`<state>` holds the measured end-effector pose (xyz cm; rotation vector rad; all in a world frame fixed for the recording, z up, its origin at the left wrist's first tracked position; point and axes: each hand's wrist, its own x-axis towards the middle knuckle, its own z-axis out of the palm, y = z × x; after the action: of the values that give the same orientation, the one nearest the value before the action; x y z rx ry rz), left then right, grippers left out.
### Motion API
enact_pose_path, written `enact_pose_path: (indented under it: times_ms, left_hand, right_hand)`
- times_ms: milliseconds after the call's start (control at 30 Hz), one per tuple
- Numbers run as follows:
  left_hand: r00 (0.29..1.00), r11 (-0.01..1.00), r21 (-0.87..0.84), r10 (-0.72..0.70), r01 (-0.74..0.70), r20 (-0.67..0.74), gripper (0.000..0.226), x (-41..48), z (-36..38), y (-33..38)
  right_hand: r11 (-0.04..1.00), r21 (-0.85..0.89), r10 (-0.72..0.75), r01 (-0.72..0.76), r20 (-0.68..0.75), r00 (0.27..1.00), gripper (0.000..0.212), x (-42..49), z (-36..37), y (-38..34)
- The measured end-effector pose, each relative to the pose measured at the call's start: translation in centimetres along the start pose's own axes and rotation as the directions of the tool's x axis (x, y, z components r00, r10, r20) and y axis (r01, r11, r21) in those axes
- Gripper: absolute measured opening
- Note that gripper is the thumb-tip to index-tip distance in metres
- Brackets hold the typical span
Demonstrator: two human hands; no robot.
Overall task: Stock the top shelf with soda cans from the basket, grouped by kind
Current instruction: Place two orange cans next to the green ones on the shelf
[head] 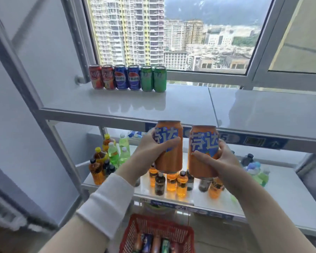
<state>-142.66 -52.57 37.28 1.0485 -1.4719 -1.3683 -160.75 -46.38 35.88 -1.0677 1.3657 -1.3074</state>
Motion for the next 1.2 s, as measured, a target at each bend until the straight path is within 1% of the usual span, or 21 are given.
enact_pose_path:
  times_ms: [133,200,233,300,367,467,567,667,833,900,967,1100,1200]
  left_hand:
    - [0.991,0.988,0.089,0.122,-0.126,0.050,0.043,5.0,-1.0,2.6]
    - [0.984,0.978,0.132,0.150,-0.162,0.092,0.041,7.6,-1.4,3.6]
    - [0.979,0.971,0.150,0.168,-0.184,0.114,0.042,9.0,-1.6,4.0]
    - [0.970,0.962,0.168,0.192,-0.216,0.148,0.051,11.7,-1.9,4.7]
    - [0.965,0.959,0.174,0.195,-0.225,0.173,0.056,14.1,-2.1,5.2]
    - [0.963,0.944,0.228,0.199,-0.238,0.180,0.057,17.6,-2.0,5.2]
    - [0.964,0.924,0.287,0.216,-0.253,0.153,0.056,21.1,-1.5,5.1]
    - [0.964,0.924,0.282,0.232,-0.259,0.127,0.060,24.3,-0.8,5.2]
    - [0.976,0.906,0.364,0.192,-0.216,0.100,0.071,30.9,-0.1,4.8]
    - [0.976,0.876,0.431,0.197,-0.219,0.094,0.071,33.6,0.1,4.6]
    - [0.973,0.825,0.516,0.211,-0.231,0.097,0.069,35.7,0.4,4.7]
    - [0.960,0.686,0.674,0.231,-0.275,0.156,0.079,39.2,0.5,5.0]
    - [0.946,0.573,0.758,0.257,-0.313,0.196,0.075,41.1,0.3,5.4]
  right_hand:
    - [0.995,-0.034,-0.090,0.089,-0.047,0.995,0.072,4.4,0.3,-2.3]
    - [0.991,-0.067,-0.121,0.117,-0.065,0.991,0.082,6.6,0.3,-3.3]
    - [0.987,-0.090,-0.140,0.133,-0.076,0.987,0.084,7.7,0.3,-3.8]
    - [0.979,-0.127,-0.170,0.158,-0.094,0.981,0.081,9.9,0.0,-4.5]
    - [0.969,-0.177,-0.189,0.171,-0.092,0.978,0.078,11.9,-0.4,-5.1]
    - [0.952,-0.243,-0.216,0.188,-0.092,0.972,0.076,15.2,-1.0,-5.5]
    - [0.950,-0.244,-0.224,0.194,-0.100,0.969,0.078,18.9,-1.8,-5.7]
    - [0.951,-0.231,-0.230,0.205,-0.086,0.969,0.075,22.7,-2.7,-5.7]
    - [0.950,-0.227,-0.227,0.213,-0.039,0.973,0.075,29.9,-4.5,-5.4]
    - [0.946,-0.237,-0.230,0.220,-0.014,0.973,0.077,32.9,-4.9,-5.3]
    - [0.934,-0.266,-0.246,0.237,0.001,0.969,0.080,35.7,-5.2,-5.3]
    - [0.928,-0.270,-0.255,0.255,0.036,0.966,0.076,39.9,-5.5,-5.1]
    - [0.928,-0.267,-0.257,0.260,0.048,0.965,0.075,42.1,-5.7,-5.1]
